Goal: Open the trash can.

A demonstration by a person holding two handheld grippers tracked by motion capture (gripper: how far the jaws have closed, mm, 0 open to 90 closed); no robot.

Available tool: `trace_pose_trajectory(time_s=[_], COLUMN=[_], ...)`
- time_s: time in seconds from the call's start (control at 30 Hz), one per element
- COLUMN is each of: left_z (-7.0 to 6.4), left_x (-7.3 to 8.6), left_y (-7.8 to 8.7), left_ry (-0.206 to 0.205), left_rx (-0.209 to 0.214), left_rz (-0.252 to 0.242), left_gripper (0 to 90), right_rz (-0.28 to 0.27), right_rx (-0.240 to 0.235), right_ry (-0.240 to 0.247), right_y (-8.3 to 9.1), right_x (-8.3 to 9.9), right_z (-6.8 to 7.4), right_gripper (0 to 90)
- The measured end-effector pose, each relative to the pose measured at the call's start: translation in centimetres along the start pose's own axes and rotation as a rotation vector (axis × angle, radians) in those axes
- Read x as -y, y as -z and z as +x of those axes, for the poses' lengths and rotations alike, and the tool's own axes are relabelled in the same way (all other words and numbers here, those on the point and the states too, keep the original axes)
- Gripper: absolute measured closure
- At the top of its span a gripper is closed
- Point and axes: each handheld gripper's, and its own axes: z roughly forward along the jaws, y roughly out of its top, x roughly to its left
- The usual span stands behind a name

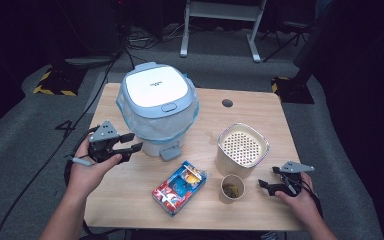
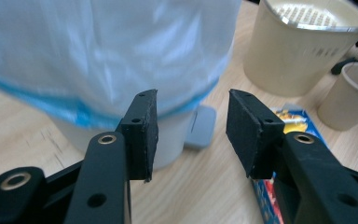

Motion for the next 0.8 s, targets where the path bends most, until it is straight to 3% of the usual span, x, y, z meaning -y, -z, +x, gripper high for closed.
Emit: trace_pose_trajectory(time_s=[0.17, 0.37, 0.53, 0.63, 0.8], left_z=[-0.3, -0.7, -0.4, -0.1, 0.3], left_x=[-2.7, -5.1, -6.1, -6.6, -7.4], left_y=[0.5, 0.7, 0.4, 0.2, 0.0], left_ry=[-0.025, -0.033, -0.040, -0.024, -0.008], left_rx=[0.016, 0.073, 0.109, 0.168, 0.193], left_rz=[-0.061, -0.138, -0.179, -0.206, -0.212], left_gripper=[57.7, 65.3, 69.3, 72.6, 80.5], right_rz=[-0.001, -0.002, -0.002, -0.002, -0.002], right_rx=[0.005, 0.012, 0.011, 0.011, 0.011], right_ry=[-0.004, -0.013, -0.013, -0.013, -0.013], right_y=[0.0, 0.0, 0.0, 0.0, 0.0], right_x=[0.0, 0.0, 0.0, 0.0, 0.0], right_z=[0.1, 0.1, 0.1, 0.1, 0.1], right_gripper=[15.7, 15.7, 15.8, 15.7, 15.7])
